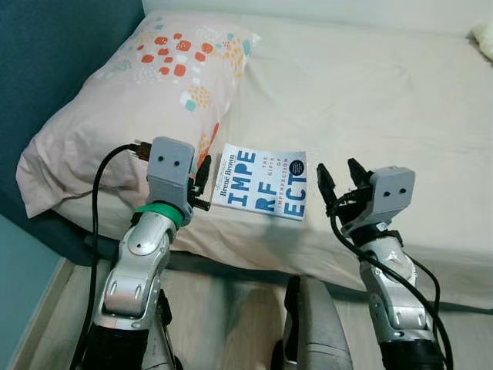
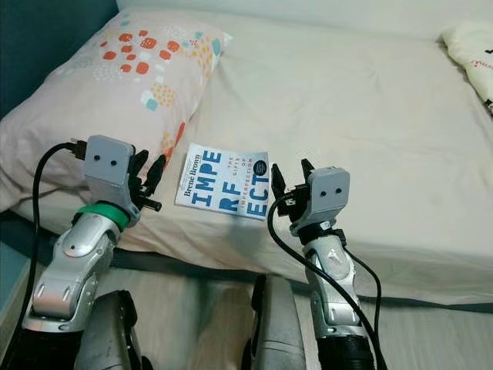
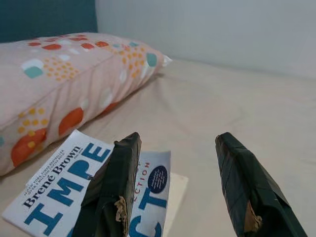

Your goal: Clean up the room

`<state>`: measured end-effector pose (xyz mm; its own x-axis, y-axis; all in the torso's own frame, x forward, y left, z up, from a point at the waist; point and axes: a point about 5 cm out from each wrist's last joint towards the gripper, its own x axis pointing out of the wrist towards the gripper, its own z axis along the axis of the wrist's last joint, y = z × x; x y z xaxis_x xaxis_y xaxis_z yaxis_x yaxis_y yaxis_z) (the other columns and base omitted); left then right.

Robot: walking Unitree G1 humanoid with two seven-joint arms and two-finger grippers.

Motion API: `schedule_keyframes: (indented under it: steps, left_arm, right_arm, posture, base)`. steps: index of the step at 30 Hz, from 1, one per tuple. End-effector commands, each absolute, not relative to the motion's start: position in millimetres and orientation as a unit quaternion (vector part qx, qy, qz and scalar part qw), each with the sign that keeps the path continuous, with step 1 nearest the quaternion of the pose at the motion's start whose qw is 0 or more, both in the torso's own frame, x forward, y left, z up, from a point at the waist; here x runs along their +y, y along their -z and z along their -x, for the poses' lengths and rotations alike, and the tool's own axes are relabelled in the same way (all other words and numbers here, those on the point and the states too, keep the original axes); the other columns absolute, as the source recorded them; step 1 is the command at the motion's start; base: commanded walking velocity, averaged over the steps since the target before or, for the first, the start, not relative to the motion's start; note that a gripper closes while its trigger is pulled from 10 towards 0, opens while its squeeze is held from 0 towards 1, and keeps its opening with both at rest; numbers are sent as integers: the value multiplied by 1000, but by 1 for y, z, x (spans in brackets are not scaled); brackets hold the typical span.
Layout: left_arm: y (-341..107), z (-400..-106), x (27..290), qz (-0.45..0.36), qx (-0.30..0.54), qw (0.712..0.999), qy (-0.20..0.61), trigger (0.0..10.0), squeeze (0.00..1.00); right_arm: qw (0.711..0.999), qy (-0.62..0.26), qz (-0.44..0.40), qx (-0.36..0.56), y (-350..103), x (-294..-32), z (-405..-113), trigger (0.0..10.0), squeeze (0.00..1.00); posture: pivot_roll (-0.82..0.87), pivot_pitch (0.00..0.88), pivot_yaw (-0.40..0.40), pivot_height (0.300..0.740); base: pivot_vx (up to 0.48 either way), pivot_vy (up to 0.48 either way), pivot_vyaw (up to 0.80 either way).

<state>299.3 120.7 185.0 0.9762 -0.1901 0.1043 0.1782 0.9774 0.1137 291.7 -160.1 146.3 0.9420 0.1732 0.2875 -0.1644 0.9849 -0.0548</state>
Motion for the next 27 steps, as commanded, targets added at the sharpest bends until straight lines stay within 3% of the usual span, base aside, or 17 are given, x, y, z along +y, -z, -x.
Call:
schedule_keyframes:
  steps: [1, 27]
  left_arm:
    - [-183, -301, 119, -57, -57, 992, 94, 10000, 0]
    - [-193, -313, 106, -53, -77, 990, 110, 10000, 0]
  right_arm:
    - [986, -77, 20, -144, -144, -163, -291, 10000, 0]
    - [988, -73, 25, -133, -141, -162, -295, 10000, 0]
  posture:
    - [-28, 0, -13, 574]
    - [-30, 0, -12, 663]
  base:
    - [0, 0, 0]
    - [0, 0, 0]
